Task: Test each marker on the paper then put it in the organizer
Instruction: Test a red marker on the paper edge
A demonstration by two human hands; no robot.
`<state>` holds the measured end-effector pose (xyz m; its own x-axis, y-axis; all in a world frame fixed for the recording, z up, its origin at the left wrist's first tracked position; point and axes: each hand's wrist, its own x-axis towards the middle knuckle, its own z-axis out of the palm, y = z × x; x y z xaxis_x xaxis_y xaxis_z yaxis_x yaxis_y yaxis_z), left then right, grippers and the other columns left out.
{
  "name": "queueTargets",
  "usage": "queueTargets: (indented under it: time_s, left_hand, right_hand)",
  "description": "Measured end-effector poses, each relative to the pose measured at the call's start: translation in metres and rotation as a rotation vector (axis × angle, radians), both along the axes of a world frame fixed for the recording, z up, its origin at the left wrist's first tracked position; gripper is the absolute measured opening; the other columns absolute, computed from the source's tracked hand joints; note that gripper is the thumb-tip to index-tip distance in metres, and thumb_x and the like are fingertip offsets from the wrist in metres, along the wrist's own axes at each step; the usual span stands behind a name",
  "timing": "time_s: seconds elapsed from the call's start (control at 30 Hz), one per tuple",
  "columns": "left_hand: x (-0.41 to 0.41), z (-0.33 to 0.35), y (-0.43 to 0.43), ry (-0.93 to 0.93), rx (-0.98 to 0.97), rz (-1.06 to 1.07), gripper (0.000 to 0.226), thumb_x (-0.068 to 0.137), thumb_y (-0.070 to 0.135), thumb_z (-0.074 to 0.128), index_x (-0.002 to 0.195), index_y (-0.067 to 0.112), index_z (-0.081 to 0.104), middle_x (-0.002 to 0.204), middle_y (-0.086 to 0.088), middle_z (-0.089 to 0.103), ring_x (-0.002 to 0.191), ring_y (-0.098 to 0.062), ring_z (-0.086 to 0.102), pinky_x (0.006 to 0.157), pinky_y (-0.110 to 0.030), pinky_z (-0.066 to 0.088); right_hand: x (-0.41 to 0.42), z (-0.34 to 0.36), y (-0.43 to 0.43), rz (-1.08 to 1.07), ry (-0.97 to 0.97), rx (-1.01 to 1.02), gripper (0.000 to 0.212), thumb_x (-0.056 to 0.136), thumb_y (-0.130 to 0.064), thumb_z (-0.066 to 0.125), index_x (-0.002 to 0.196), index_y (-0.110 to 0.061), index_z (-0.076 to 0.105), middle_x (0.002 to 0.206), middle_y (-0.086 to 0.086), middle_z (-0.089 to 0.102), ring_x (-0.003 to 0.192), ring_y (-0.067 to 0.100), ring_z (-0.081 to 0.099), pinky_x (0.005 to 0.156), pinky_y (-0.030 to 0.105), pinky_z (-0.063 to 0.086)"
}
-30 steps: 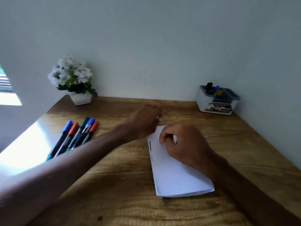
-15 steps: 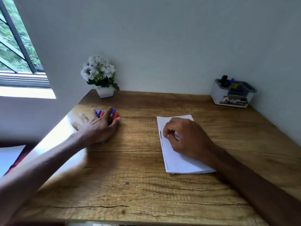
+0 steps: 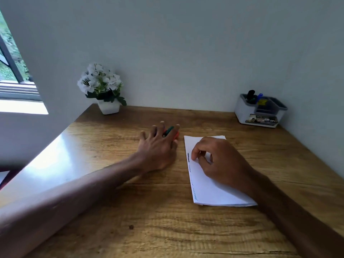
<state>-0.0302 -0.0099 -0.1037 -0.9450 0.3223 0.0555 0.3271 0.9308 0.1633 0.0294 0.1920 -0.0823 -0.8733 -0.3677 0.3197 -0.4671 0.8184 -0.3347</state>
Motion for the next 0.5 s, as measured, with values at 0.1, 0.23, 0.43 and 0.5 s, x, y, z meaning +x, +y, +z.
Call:
queueTargets:
  time_s: [0.1,0.23,0.43,0.5]
  left_hand:
    - [0.007,-0.003,-0.001,0.134,0.017,-0.004,0.064,0.106,0.055,0.024,0.161,0.041,-0.003,0.171,-0.013,-0.010,0.157,-0.037,-0.011,0.121,-0.068,0.001]
    - [0.021,0.004,0.000,0.438,0.041,-0.041,0.063,0.095,0.053,0.052,0.149,0.023,0.041,0.158,-0.013,0.036,0.148,-0.034,0.027,0.117,-0.059,0.024]
    - [0.028,0.008,-0.009,0.412,-0.119,0.050,0.067,0.086,0.067,0.049,0.126,0.016,0.063,0.134,-0.013,0.052,0.123,-0.030,0.039,0.098,-0.054,0.039]
    - [0.031,0.011,-0.008,0.398,-0.119,0.047,0.064,0.086,0.066,0.043,0.121,0.017,0.066,0.133,-0.011,0.054,0.123,-0.029,0.040,0.096,-0.052,0.039]
  right_hand:
    - [-0.001,0.001,0.003,0.008,-0.019,-0.009,0.024,0.085,-0.006,0.063,0.085,-0.027,0.075,0.092,-0.016,0.070,0.085,0.002,0.063,0.067,0.008,0.038]
    - [-0.005,0.005,0.008,0.003,0.033,-0.028,0.023,0.085,-0.005,0.068,0.088,-0.027,0.076,0.093,-0.016,0.073,0.083,-0.001,0.063,0.067,0.004,0.037]
    - [-0.008,0.006,0.012,-0.017,0.046,-0.029,0.021,0.084,-0.004,0.073,0.090,-0.024,0.078,0.094,-0.011,0.076,0.078,-0.001,0.063,0.064,0.001,0.035]
    - [-0.009,0.006,0.012,-0.005,0.057,-0.023,0.022,0.083,-0.003,0.074,0.090,-0.023,0.078,0.093,-0.011,0.076,0.077,0.001,0.064,0.062,0.000,0.035]
